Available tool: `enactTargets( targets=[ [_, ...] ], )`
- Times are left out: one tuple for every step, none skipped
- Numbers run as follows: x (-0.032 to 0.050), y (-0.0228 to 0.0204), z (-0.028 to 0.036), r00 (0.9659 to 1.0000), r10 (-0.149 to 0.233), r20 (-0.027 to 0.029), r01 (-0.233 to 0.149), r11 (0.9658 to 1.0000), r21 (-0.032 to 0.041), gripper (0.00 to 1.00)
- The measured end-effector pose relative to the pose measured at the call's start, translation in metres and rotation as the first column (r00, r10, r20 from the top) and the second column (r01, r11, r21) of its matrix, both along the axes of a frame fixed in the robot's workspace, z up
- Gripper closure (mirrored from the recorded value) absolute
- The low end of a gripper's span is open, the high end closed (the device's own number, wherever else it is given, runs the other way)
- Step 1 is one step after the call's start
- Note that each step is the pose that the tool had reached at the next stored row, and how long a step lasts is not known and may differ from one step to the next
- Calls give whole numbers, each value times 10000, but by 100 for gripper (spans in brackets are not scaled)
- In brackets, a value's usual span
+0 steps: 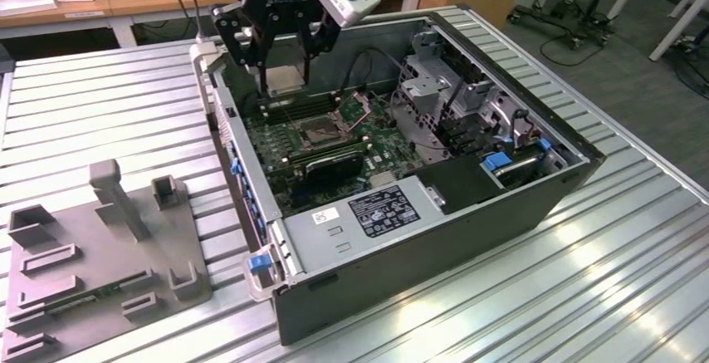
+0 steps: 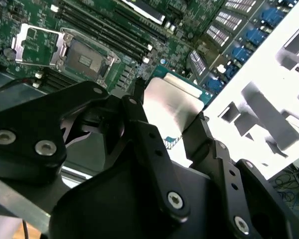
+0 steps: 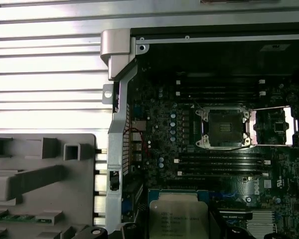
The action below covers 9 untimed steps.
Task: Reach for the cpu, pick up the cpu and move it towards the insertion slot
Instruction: 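Pick up the cpu and move it towards the insertion slot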
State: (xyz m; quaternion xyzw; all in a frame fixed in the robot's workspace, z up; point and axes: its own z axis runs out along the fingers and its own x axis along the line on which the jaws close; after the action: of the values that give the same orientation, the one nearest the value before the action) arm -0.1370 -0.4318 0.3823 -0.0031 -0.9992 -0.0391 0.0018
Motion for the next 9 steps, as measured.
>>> enactTargets(
  targets=[
    [0,0,0,10000,0,1,0,10000,0,45],
    [0,1,0,10000,1,1,-1,10000,1,45],
    [0,1,0,10000,0,1,0,10000,0,45],
    [0,2,0,10000,-1,1,1,10000,0,45],
    [0,2,0,10000,-1,0,1,10000,-1,45],
    [0,2,0,10000,-1,1,1,10000,0,45],
    [0,2,0,10000,0,1,0,10000,-1,45],
    [0,2,0,10000,-1,1,1,10000,-1,45],
    [0,2,0,10000,-1,1,1,10000,-1,45]
  ],
)
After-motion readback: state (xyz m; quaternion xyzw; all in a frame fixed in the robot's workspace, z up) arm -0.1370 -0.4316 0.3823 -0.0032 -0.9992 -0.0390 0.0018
